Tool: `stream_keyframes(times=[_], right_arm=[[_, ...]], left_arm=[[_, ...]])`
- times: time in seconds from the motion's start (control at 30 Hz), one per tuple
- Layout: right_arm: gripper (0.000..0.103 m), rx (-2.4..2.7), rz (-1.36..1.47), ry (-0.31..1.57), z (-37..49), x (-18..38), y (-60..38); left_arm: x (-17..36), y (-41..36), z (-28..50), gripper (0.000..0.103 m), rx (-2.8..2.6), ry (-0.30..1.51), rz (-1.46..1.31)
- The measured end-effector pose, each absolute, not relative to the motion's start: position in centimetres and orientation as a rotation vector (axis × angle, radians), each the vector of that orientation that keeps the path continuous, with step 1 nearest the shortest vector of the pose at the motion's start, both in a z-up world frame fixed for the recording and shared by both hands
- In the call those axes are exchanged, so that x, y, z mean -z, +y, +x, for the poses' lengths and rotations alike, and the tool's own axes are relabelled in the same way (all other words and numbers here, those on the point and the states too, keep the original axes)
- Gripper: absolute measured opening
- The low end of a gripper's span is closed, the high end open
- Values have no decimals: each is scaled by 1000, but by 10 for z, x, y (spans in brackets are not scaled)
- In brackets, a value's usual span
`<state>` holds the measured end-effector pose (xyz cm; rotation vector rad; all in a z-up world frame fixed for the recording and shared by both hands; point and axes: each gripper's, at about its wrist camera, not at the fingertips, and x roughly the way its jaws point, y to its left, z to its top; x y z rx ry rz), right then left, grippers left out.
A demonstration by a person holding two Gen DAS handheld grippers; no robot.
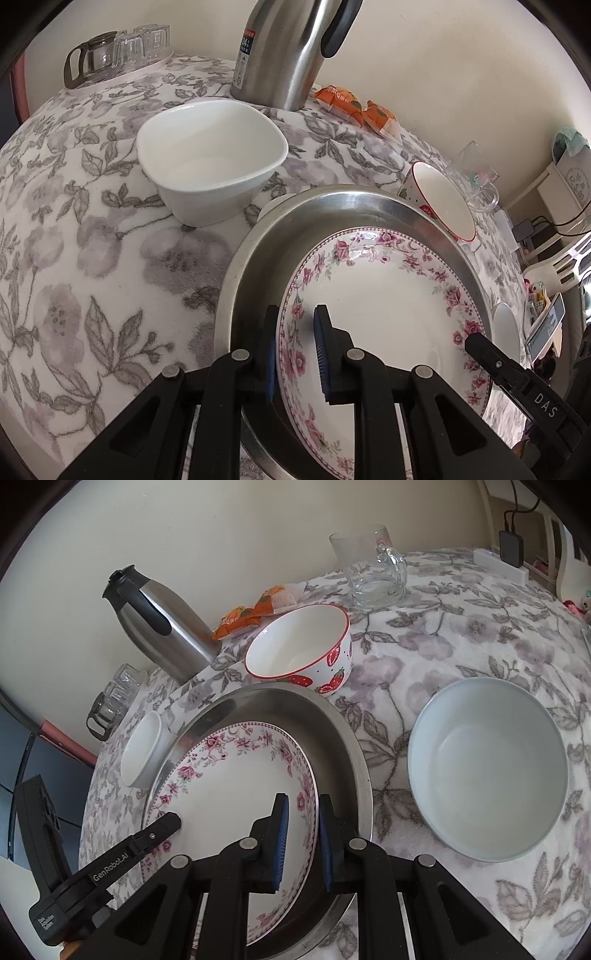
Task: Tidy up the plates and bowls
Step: 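Lower the pink-rose plate into the steel basin with both tools, then open both tools and pull them back from the plate rim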
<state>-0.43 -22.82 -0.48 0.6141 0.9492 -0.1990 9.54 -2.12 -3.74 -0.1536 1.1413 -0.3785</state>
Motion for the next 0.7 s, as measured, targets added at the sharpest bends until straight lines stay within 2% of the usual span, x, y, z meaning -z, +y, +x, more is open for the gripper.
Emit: stream_keyframes(times=[0.2,0.27,0.3,0.33,0.4,0.53,0.63,0.7], right_arm=[[19,197,600,956,-7,-2,-228],[25,205,600,950,-9,-4,-230],[32,219,595,944,-11,-7,-232],[33,212,601,933,-13,-10,-234],[33,210,602,915,-16,-17,-239],[43,222,603,888,-23,-25,-247],[44,216,607,888,-25,-26,-252],[49,232,584,899,-26,-26,-253]], left_arm=[[37,-18,94,21,379,1138,-146],[37,-19,94,21,377,1142,-147],[36,-19,93,22,377,1141,-142],[35,-20,92,23,376,1140,-132],[34,-22,91,27,374,1136,-113],[31,-27,87,33,361,1125,-75],[28,-28,85,42,353,1115,-68],[24,-28,83,51,344,1102,-64]])
